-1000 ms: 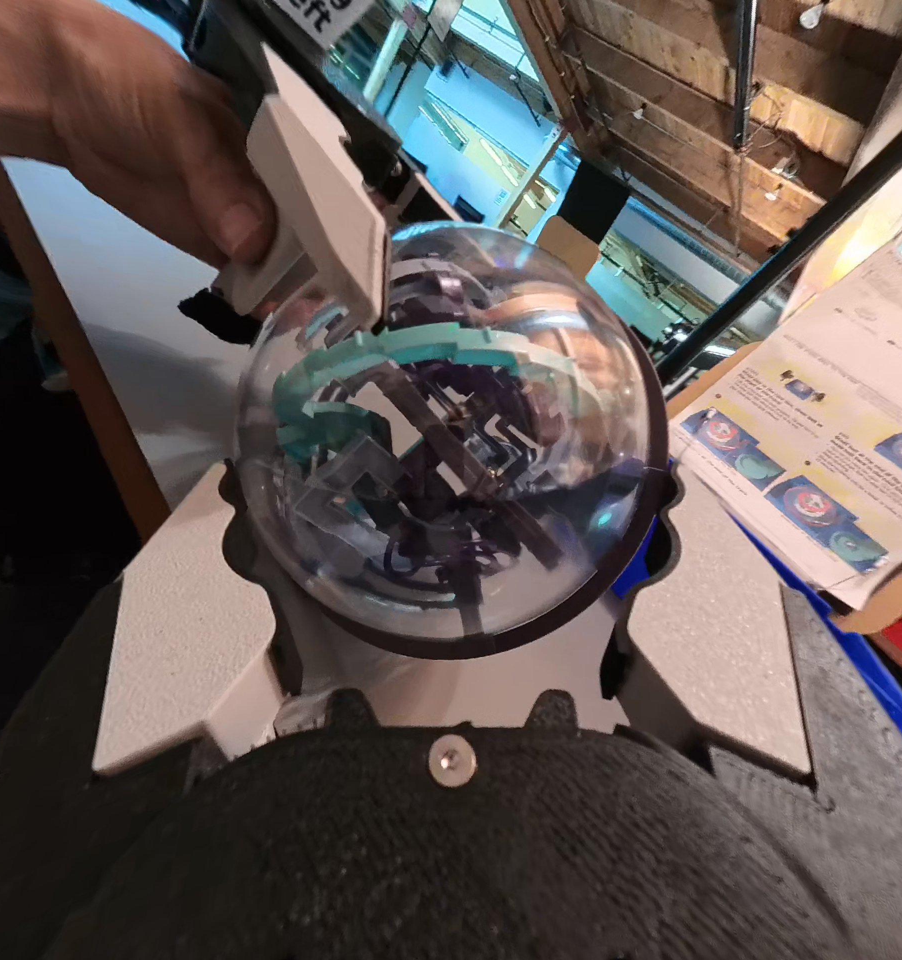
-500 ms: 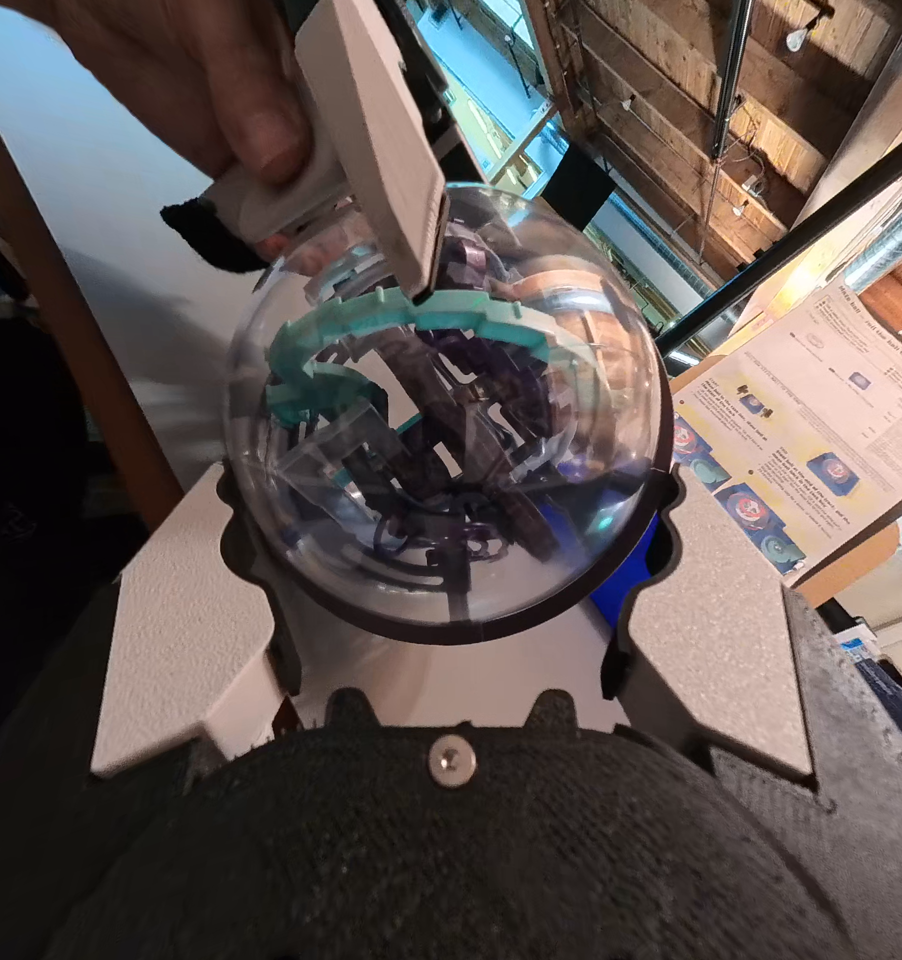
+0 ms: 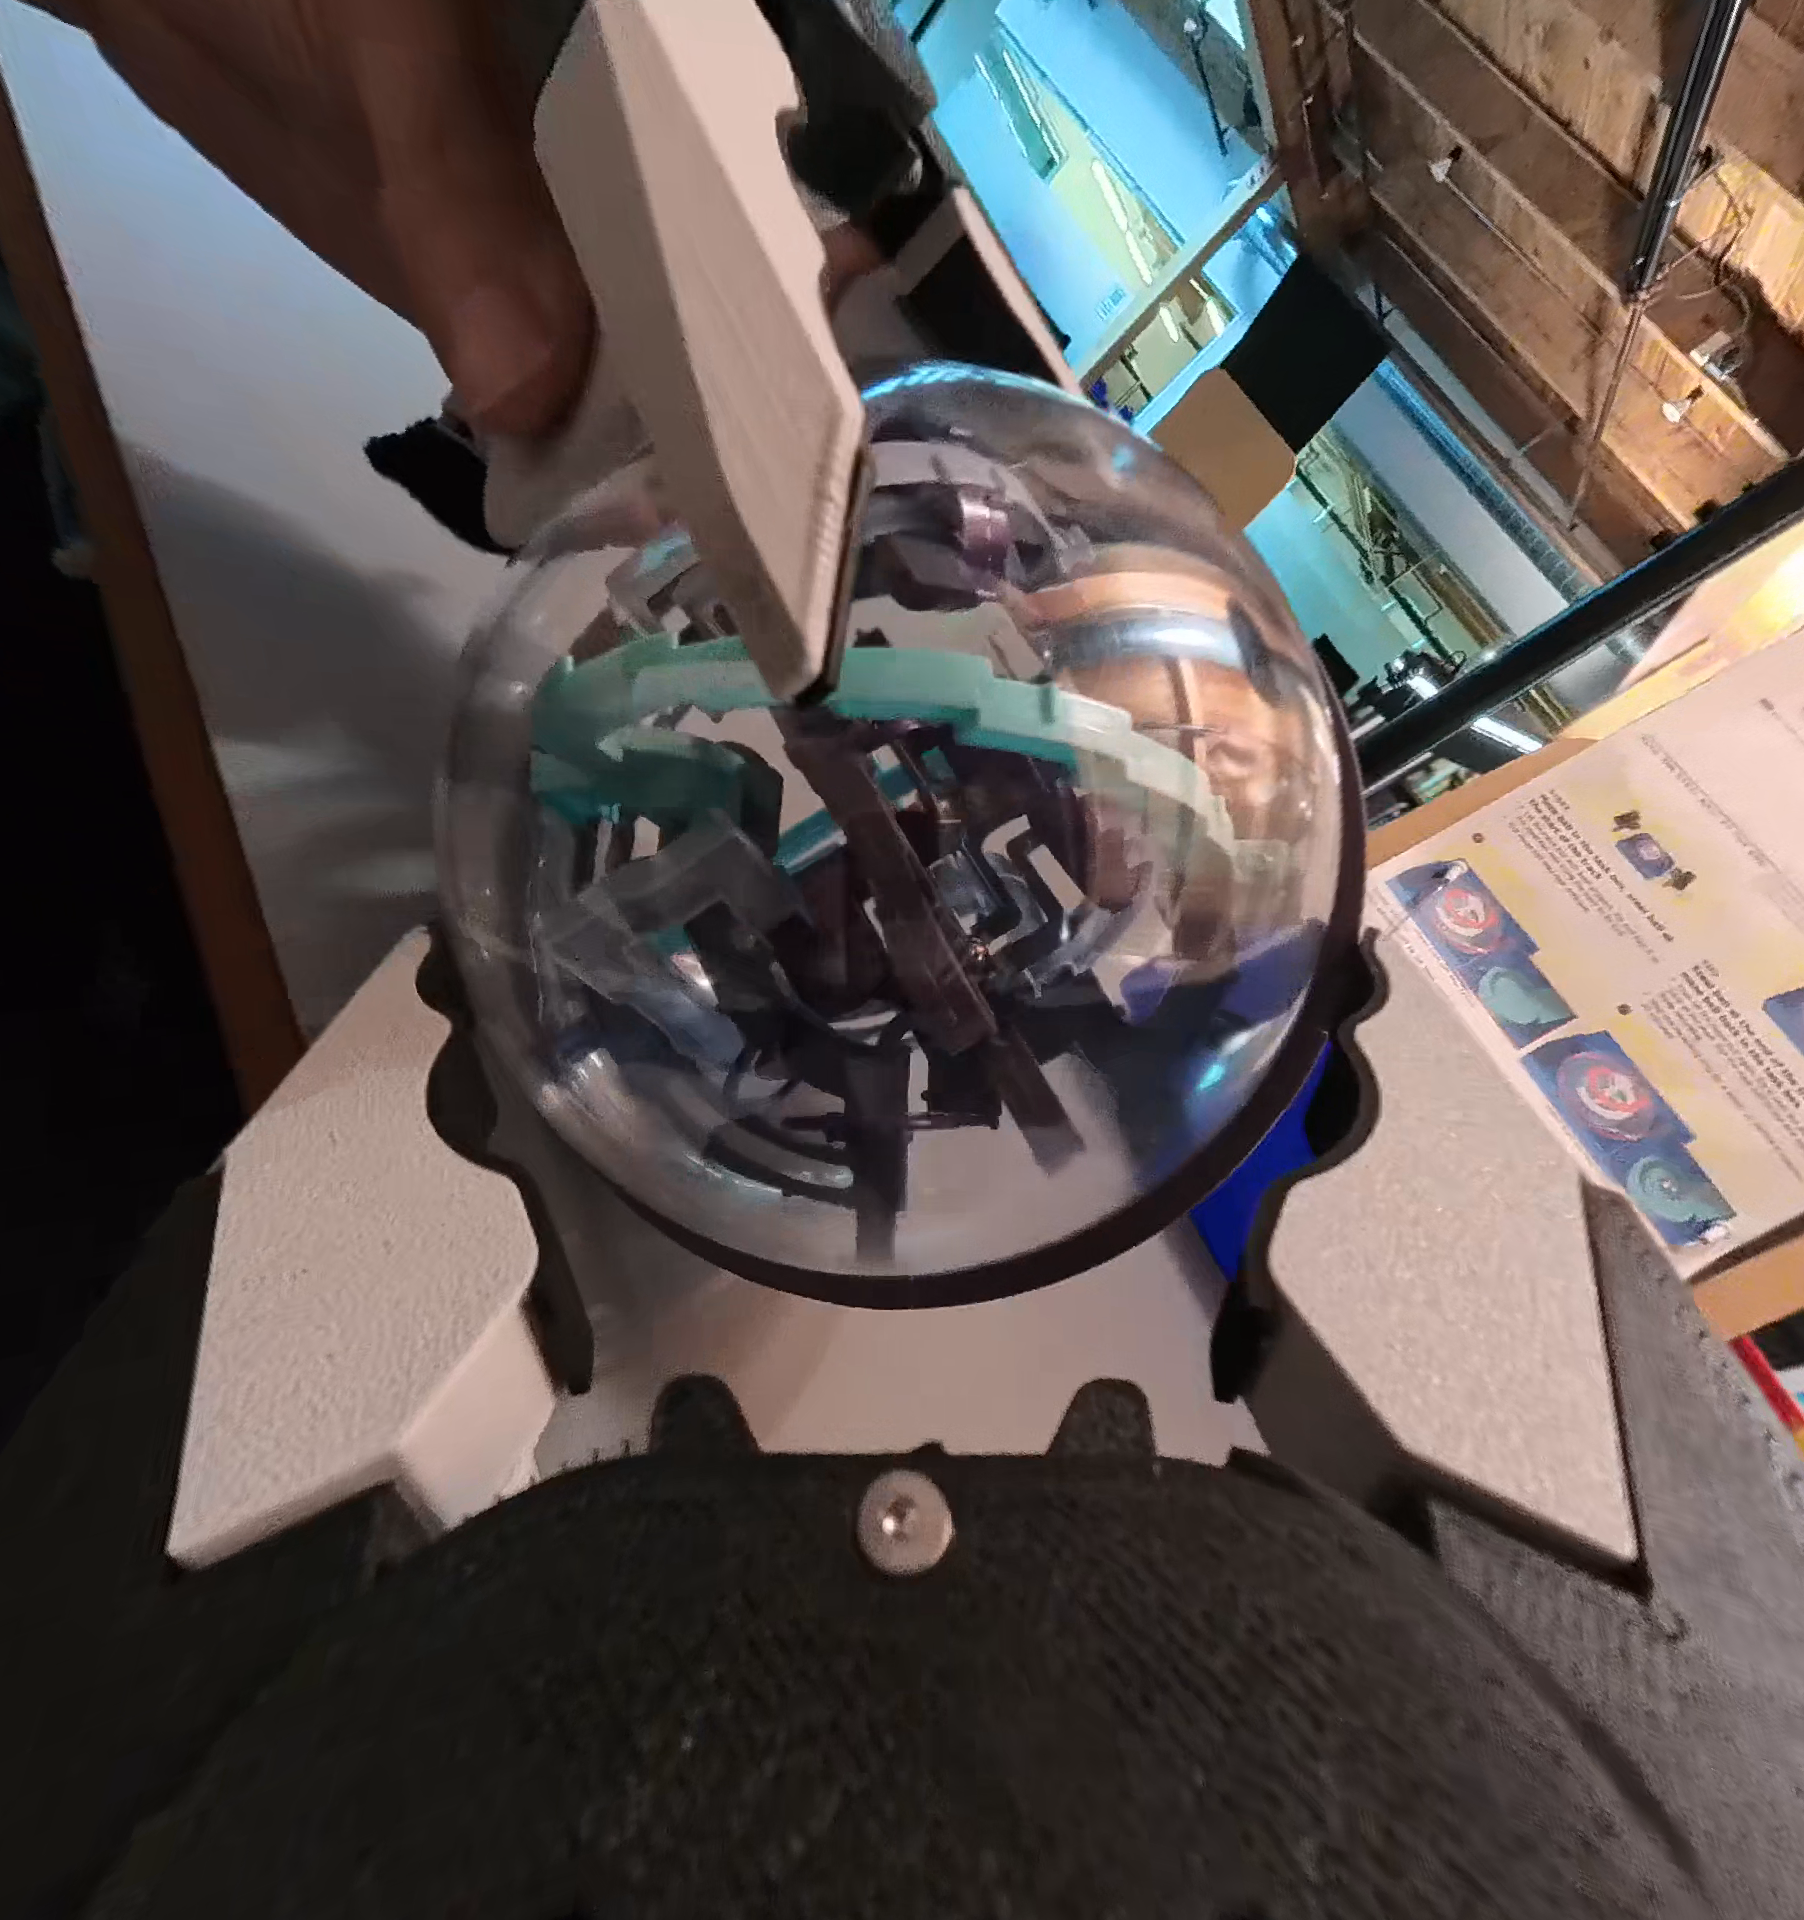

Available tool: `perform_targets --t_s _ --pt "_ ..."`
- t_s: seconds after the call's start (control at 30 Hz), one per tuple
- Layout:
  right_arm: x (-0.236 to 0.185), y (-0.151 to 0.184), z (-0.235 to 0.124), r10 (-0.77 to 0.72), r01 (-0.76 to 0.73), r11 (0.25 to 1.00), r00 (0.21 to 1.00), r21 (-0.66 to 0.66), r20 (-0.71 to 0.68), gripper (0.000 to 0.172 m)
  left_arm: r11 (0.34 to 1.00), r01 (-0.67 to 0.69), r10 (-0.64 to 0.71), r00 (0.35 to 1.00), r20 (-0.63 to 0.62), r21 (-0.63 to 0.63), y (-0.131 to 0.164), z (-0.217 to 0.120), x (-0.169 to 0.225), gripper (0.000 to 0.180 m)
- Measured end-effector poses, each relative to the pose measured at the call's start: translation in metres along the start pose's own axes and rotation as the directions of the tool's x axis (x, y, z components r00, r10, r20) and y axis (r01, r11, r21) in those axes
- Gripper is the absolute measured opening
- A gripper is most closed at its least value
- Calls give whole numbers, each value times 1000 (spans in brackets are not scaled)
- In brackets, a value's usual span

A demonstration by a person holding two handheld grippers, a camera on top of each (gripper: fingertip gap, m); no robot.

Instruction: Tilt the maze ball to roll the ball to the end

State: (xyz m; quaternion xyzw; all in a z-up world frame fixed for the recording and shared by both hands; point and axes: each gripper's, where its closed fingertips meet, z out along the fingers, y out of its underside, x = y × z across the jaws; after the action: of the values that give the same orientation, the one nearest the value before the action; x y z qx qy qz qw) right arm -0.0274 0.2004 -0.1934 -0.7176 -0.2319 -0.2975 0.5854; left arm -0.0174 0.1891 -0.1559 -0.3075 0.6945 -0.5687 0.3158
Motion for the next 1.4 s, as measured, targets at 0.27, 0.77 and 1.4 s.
perform_targets --t_s 0.27,0.77,1.4 --pt "5 0 16 -87 87 996 996 -8 -6 157 997 -57 54 996 64 43 -1 -9 -14 140" --pt "5 -3 17 -233 231 972 964 -34 -129 156 997 -50 46 996 75 57 2 -8 -16 149" --pt "2 -4 12 247 -267 961 948 78 199 146 998 -31 28 998 55 48 6 -11 -15 152"
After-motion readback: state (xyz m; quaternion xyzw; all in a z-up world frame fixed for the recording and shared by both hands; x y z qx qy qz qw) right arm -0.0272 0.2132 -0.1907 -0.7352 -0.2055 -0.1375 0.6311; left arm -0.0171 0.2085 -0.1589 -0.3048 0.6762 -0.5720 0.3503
